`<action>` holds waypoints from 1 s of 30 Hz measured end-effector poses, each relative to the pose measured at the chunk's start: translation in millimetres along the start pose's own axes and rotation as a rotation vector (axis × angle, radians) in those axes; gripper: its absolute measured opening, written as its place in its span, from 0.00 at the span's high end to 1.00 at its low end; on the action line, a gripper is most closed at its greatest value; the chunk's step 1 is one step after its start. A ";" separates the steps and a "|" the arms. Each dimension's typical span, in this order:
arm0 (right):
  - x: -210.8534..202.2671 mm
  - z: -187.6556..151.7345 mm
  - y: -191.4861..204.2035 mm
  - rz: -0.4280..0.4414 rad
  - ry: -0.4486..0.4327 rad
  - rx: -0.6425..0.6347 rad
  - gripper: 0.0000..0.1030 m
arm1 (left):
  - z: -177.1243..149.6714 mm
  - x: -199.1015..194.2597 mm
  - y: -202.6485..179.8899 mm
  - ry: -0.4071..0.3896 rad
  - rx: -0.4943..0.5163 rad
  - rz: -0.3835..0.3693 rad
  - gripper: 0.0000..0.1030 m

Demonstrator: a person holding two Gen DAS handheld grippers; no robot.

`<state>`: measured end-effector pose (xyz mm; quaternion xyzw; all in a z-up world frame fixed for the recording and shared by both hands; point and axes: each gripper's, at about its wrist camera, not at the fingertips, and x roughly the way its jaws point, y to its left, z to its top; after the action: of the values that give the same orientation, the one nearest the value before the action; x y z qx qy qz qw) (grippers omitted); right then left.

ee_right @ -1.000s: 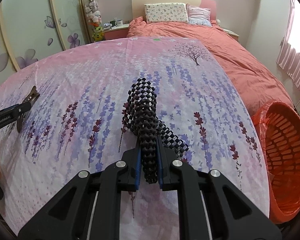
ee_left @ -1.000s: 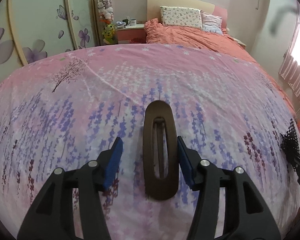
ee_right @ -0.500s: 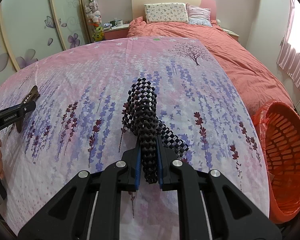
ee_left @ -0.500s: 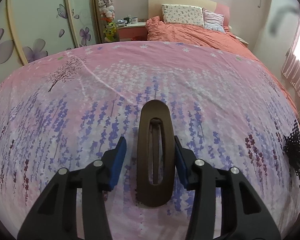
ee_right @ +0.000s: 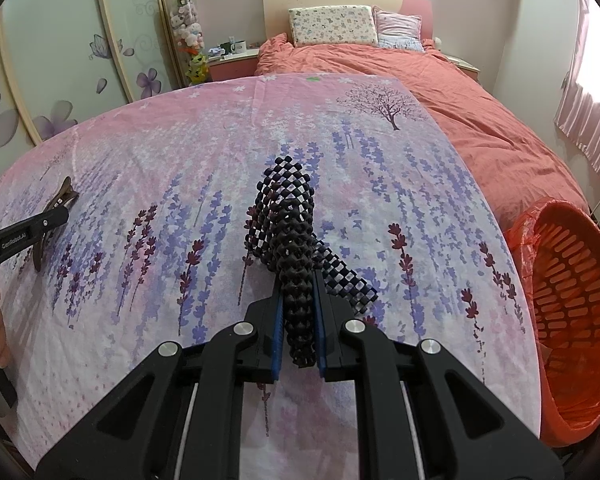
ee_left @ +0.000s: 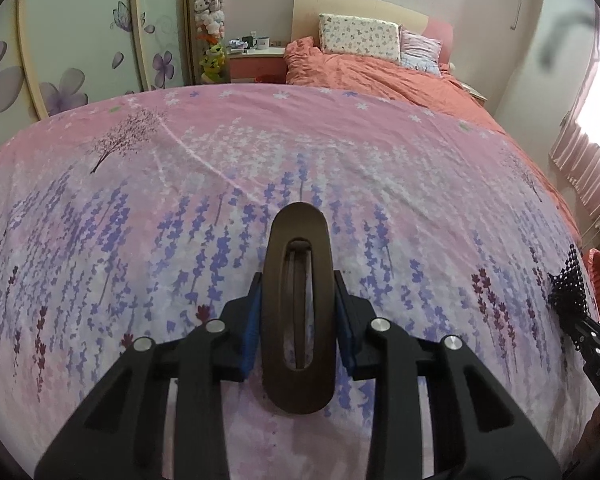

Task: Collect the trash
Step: 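Lift the black mesh pad with the right tool while the left tool holds the hair clip, then carry the hair clip and mesh pad over the orange basket and release both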

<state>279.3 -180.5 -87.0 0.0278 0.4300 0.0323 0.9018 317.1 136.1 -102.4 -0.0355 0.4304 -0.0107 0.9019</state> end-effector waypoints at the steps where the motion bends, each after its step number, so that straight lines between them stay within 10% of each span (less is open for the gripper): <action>1: 0.1 0.0 -0.1 -0.003 0.000 -0.002 0.88 | 0.0 -0.3 0.3 -0.002 -0.003 0.000 0.68; 17: -15.2 -3.2 -18.3 0.051 -0.034 0.061 0.90 | 2.3 -37.9 -19.5 -0.089 0.077 0.038 0.69; 30: -105.6 9.4 -56.8 0.052 -0.216 0.111 0.90 | 13.1 -103.7 -80.9 -0.158 0.146 -0.041 0.69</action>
<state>222.2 -246.0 -3.8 0.0922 0.3304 0.0284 0.9389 263.0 61.3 -7.8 0.0206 0.3551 -0.0575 0.9328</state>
